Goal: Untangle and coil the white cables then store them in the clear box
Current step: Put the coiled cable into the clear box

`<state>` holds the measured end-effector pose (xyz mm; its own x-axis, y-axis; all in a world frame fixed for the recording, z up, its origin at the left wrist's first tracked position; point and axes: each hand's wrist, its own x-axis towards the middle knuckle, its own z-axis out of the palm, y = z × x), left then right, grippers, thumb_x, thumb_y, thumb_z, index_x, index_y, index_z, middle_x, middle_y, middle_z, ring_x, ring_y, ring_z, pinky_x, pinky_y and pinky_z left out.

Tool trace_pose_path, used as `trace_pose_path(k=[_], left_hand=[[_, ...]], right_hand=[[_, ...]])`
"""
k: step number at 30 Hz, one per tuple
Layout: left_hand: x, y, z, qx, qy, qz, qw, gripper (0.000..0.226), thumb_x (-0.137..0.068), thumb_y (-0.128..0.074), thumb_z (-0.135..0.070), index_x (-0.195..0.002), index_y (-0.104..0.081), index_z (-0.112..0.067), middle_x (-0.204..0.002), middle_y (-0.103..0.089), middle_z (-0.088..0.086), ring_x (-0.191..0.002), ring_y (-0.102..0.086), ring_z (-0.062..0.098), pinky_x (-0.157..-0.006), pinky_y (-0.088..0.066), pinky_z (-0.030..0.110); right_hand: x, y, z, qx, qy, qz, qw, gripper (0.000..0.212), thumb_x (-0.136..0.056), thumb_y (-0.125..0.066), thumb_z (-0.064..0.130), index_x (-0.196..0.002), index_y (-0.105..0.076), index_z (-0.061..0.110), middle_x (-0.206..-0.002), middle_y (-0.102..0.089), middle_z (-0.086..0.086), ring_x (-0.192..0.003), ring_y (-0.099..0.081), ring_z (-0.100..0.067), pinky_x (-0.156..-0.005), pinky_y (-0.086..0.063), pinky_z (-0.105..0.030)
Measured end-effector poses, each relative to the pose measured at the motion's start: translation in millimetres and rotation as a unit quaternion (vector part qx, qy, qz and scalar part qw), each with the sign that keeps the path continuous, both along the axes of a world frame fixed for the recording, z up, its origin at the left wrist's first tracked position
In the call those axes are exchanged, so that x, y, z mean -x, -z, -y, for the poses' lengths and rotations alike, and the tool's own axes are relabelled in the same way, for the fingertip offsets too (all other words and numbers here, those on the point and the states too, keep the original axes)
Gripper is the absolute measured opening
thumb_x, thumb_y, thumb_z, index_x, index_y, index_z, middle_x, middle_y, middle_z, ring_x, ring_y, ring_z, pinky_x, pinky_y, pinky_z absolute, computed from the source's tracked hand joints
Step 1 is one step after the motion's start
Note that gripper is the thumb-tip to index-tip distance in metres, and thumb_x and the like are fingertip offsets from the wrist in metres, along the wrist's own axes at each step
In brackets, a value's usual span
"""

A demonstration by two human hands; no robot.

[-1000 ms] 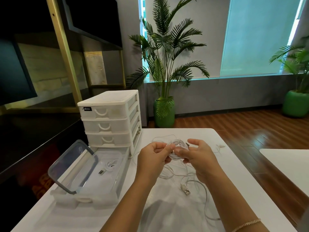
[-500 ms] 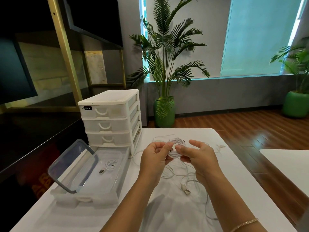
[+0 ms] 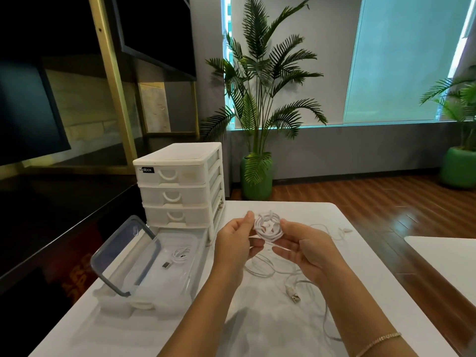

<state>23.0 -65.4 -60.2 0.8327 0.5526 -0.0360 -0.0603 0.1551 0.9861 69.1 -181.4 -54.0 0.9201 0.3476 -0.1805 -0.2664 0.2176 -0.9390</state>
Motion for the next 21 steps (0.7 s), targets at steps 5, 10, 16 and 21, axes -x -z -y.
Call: trace_pose_path(k=[5,10,16,21], left_hand=[[19.2,-17.0,-40.7,-0.002,-0.019,-0.053,0.998,0.027,-0.095,-0.048,-0.032,-0.094,-0.063,-0.010,-0.085,-0.066,0.005,-0.075,-0.062,0.018,-0.073,-0.056,0.032],[44.0,-34.3,-106.6,-0.050,-0.060,-0.053,0.996,0.015,-0.094,-0.053,-0.019,-0.089,-0.062,-0.008,-0.082,-0.065,0.008,-0.077,-0.060,0.022,-0.073,-0.054,0.033],[66.0,-40.4,-147.4,-0.085,-0.092,-0.045,0.991,0.012,-0.094,-0.053,-0.016,-0.085,-0.060,-0.011,-0.080,-0.064,0.005,-0.067,-0.056,0.015,-0.069,-0.052,0.030],[70.3,-34.8,-157.1,-0.100,-0.081,-0.033,0.991,0.012,-0.094,-0.054,-0.018,-0.087,-0.061,-0.010,-0.083,-0.066,0.006,-0.072,-0.058,0.017,-0.073,-0.054,0.033]], right_hand=[[4.0,-15.9,-31.4,0.047,-0.012,0.021,0.999,0.011,-0.089,-0.059,0.010,-0.093,-0.065,0.003,-0.093,-0.071,-0.014,-0.086,-0.068,-0.027,-0.068,-0.056,-0.035],[16.6,-29.4,-88.9,0.131,-0.072,0.101,0.984,0.007,-0.083,-0.066,0.009,-0.087,-0.065,0.003,-0.088,-0.069,-0.014,-0.075,-0.068,-0.023,-0.059,-0.056,-0.027],[28.9,-19.0,-156.5,0.321,-0.140,0.252,0.902,0.012,-0.080,-0.068,0.016,-0.086,-0.070,0.005,-0.080,-0.068,-0.010,-0.069,-0.066,-0.019,-0.071,-0.059,-0.031],[38.8,-13.0,-187.0,0.493,-0.239,0.413,0.727,0.031,-0.089,-0.057,0.025,-0.103,-0.065,-0.002,-0.111,-0.064,-0.019,-0.105,-0.060,-0.031,-0.093,-0.049,-0.038]])
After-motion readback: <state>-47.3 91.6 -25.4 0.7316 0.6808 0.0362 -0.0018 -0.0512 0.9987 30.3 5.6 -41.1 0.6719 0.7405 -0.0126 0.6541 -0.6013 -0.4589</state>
